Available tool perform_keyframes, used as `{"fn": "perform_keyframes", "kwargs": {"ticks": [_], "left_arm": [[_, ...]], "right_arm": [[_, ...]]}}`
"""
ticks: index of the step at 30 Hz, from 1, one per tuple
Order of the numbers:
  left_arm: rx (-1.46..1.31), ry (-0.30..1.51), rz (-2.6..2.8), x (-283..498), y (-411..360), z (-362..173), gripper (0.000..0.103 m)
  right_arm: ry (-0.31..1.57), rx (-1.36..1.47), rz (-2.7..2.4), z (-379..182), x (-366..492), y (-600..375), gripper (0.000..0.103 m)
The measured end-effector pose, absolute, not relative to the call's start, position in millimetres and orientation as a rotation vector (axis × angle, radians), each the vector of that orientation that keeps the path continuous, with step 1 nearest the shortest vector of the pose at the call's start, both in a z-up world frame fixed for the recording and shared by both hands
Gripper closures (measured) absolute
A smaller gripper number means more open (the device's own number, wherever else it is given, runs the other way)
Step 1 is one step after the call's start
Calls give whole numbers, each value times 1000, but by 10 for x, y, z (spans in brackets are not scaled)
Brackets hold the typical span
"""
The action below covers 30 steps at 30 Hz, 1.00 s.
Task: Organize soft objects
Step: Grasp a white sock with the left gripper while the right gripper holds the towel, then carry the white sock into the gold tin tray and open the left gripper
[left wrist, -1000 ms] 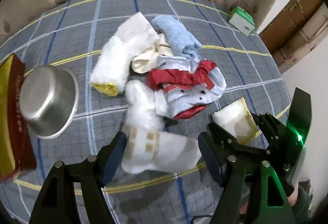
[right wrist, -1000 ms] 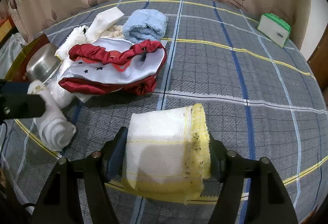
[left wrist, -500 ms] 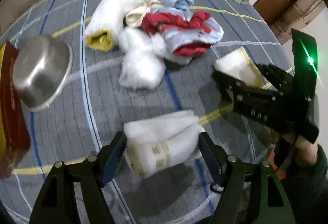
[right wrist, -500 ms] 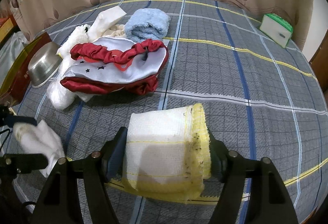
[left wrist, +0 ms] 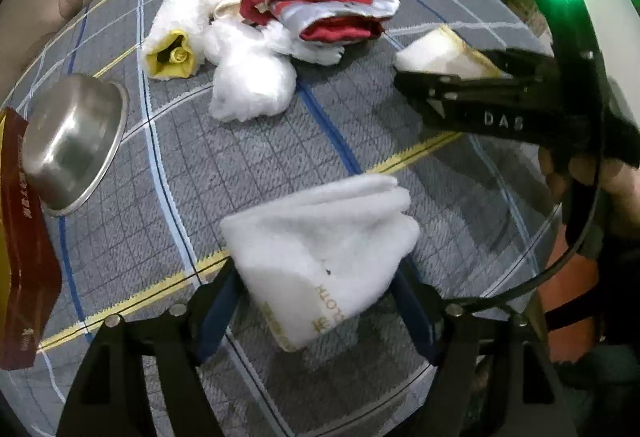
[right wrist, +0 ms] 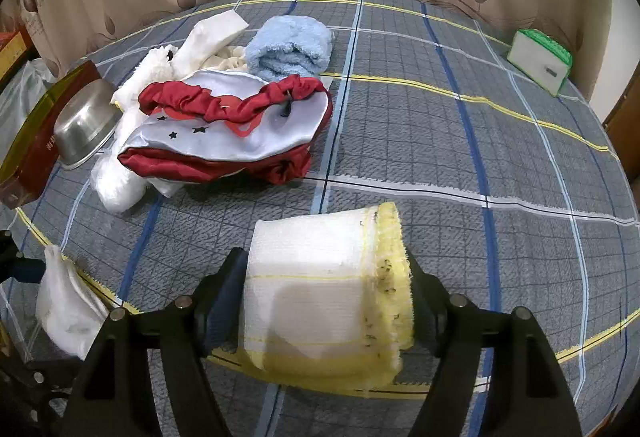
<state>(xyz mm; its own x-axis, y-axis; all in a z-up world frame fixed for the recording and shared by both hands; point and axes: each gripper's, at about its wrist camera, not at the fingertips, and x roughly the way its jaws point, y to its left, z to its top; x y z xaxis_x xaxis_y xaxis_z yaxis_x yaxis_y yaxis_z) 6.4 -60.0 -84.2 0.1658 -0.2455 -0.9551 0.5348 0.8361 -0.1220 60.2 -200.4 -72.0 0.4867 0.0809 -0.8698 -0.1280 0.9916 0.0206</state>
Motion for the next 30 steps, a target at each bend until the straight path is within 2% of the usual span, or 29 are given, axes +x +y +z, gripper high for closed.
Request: {"fn": "perform_keyframes", "kwargs": {"ticks": [1,4,7,19,24,30], "left_arm": [[262,1284,-568,90,-595,-809,46],[219,1285,-579,100,-459,-718,66],[175,1297,-563,174,-418,-688,70],[120,1178,-351,383,322,-141,70],[75,1147,-184,572,858,47,70],[2,1145,26,791,1869,102,70]], "right_arm": [[1055,-51,128,-721,602,-2006,31],[1054,-51,127,-724,599,-2001,31],[1054,-53,126,-727,603,-1991,31],[1049,-63,122,-718,598,-1984,29],[1045,-64,118,-721,593,-1969,28],[1042,-55,106,-720,613,-1968,29]]}}
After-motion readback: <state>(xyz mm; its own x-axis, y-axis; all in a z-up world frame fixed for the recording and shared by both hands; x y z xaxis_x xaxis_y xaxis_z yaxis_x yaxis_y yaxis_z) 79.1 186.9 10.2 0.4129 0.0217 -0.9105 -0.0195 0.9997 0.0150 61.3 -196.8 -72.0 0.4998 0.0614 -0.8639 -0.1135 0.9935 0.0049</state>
